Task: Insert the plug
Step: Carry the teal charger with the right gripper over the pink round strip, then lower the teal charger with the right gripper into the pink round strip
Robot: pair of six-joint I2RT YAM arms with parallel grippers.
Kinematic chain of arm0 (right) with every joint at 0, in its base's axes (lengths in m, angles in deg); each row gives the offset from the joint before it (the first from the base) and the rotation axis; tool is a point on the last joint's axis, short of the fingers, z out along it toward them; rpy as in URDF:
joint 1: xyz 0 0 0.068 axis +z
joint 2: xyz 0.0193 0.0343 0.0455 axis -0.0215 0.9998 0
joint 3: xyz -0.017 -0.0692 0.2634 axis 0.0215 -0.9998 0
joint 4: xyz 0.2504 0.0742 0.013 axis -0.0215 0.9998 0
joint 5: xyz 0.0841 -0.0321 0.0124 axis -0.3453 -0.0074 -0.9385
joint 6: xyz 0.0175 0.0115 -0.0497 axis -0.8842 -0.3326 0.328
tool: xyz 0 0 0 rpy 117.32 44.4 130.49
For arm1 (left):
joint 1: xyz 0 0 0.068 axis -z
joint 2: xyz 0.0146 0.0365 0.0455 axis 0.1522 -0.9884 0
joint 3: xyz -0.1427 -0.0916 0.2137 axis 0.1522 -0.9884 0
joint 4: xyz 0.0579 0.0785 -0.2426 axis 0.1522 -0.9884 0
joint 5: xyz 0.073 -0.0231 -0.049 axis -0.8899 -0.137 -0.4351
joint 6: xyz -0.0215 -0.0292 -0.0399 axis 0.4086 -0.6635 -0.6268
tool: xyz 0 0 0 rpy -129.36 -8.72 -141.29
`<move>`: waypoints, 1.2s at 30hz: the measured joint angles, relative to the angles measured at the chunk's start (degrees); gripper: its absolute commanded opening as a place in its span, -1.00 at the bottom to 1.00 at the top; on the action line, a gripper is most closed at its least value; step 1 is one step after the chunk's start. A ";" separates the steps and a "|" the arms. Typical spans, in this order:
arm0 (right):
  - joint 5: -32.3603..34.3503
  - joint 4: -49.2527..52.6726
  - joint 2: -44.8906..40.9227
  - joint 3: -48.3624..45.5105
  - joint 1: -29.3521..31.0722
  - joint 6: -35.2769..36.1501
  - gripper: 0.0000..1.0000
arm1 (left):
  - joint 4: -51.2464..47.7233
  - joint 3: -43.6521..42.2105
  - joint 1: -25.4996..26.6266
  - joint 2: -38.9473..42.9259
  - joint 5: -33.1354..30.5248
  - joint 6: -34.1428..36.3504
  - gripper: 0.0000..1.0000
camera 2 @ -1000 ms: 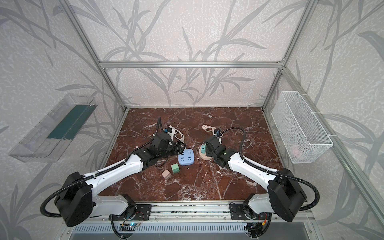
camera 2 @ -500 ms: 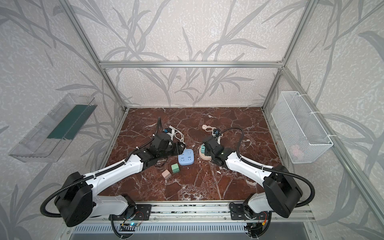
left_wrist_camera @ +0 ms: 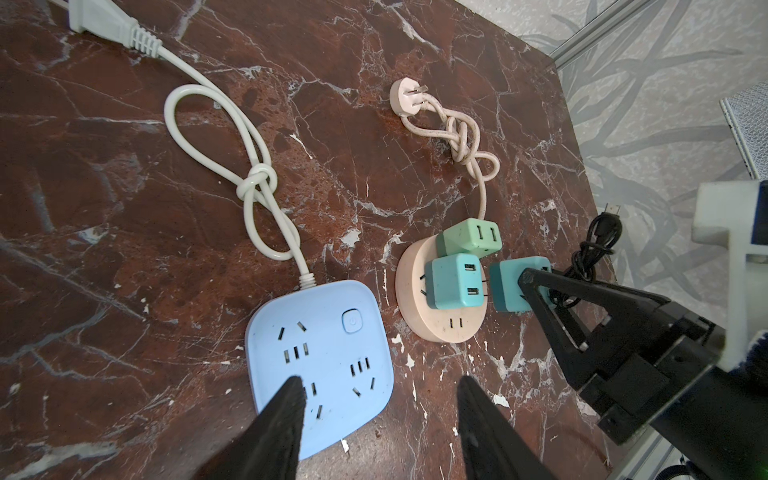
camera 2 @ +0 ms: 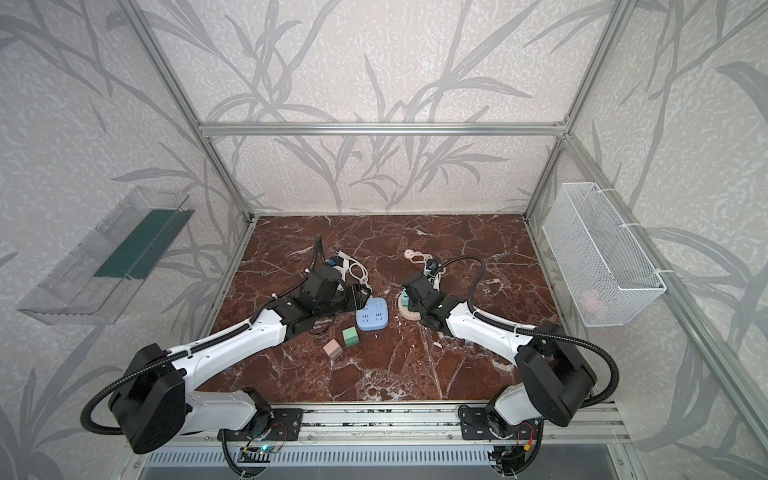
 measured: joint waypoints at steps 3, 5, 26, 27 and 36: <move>0.02 -0.59 0.72 -0.04 0.00 -0.31 -1.00 | 0.00 0.00 -0.09 0.00 0.00 0.04 0.17; 0.02 -0.83 0.94 -0.11 0.00 -0.37 -1.00 | 0.00 -0.02 -0.15 0.00 0.00 0.09 0.17; 1.07 -1.73 3.02 -0.11 0.24 -0.44 -1.00 | -0.04 -0.33 -0.59 0.00 -0.07 0.44 0.17; 1.09 -1.73 3.21 -0.11 0.26 -0.44 -1.00 | -0.02 -0.33 -0.59 0.00 -0.07 0.44 0.18; 2.51 -1.62 5.44 1.01 0.63 -1.14 -1.00 | 0.02 -0.59 -0.63 0.00 -0.20 0.46 0.17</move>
